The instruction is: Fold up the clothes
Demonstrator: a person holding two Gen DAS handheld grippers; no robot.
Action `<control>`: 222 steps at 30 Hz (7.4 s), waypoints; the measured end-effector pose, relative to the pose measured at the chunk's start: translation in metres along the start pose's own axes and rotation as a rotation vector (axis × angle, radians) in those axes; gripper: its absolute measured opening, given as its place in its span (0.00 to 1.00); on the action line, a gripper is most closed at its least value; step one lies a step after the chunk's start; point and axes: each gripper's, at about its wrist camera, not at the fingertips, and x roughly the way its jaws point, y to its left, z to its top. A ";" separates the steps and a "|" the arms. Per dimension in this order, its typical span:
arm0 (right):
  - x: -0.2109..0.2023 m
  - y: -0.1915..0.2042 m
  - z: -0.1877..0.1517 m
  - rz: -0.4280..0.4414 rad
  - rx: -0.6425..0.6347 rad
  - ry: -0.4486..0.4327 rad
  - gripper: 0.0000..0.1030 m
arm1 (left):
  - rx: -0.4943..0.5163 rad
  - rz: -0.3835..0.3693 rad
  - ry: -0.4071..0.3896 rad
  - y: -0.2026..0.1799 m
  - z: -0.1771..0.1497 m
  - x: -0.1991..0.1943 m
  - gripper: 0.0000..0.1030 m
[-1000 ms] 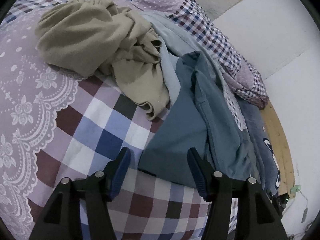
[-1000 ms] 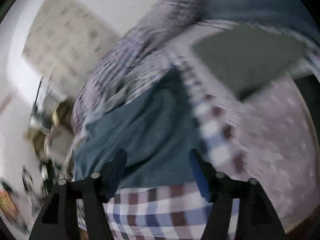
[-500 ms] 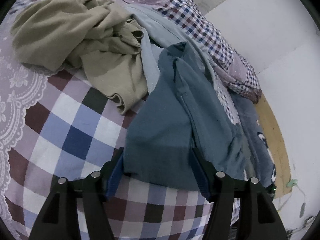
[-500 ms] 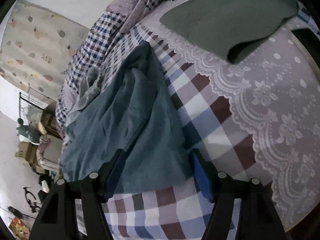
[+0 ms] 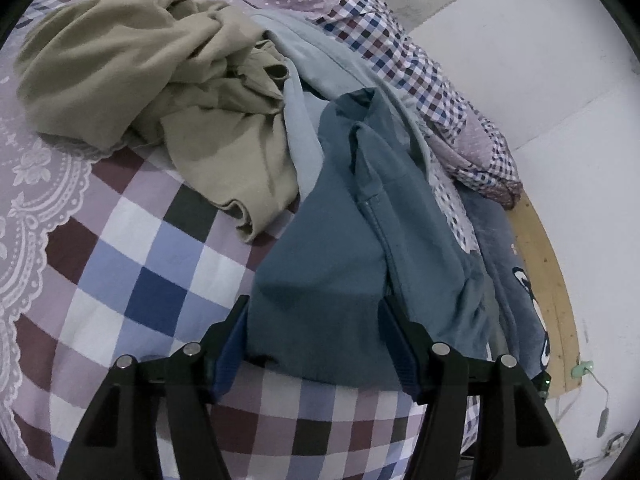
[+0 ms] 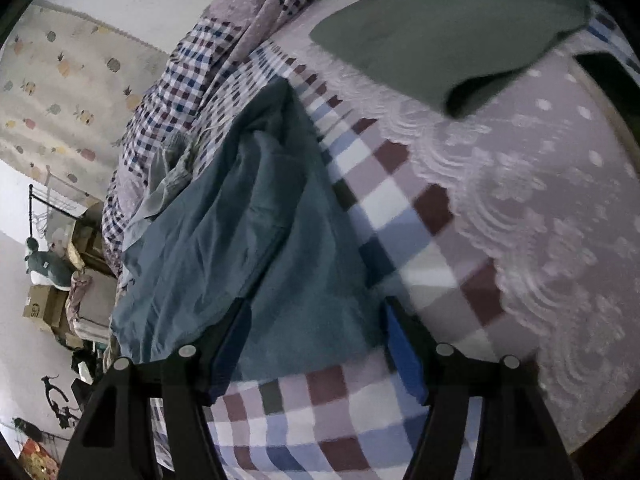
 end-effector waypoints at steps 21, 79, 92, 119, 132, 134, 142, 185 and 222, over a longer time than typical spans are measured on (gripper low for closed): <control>-0.029 0.025 -0.014 -0.088 -0.203 -0.042 0.04 | 0.058 0.063 -0.081 -0.022 -0.013 -0.019 0.02; 0.065 0.032 0.163 0.083 -0.205 0.057 0.56 | 0.322 0.093 0.193 -0.111 0.124 0.123 0.73; 0.124 0.070 0.187 -0.032 -0.372 0.222 0.37 | 0.297 0.074 0.189 -0.107 0.139 0.147 0.05; 0.094 0.092 0.203 -0.280 -0.443 0.028 0.51 | 0.165 0.103 0.141 -0.039 0.188 0.121 0.68; 0.018 0.135 0.005 0.017 -0.461 -0.029 0.52 | 0.169 0.072 0.073 -0.031 0.038 0.019 0.70; 0.015 0.140 -0.020 0.016 -0.480 -0.035 0.52 | 0.118 0.113 0.022 -0.023 0.010 0.000 0.70; -0.007 0.140 -0.103 0.042 -0.483 -0.123 0.55 | -0.170 0.104 -0.118 0.020 -0.062 -0.055 0.70; 0.006 0.242 -0.285 -0.046 -1.123 -0.306 0.84 | -0.433 -0.208 -0.158 0.058 -0.124 -0.031 0.09; 0.145 0.317 -0.331 -0.318 -1.592 -0.356 0.22 | -0.369 -0.439 -0.172 0.026 -0.107 -0.053 0.04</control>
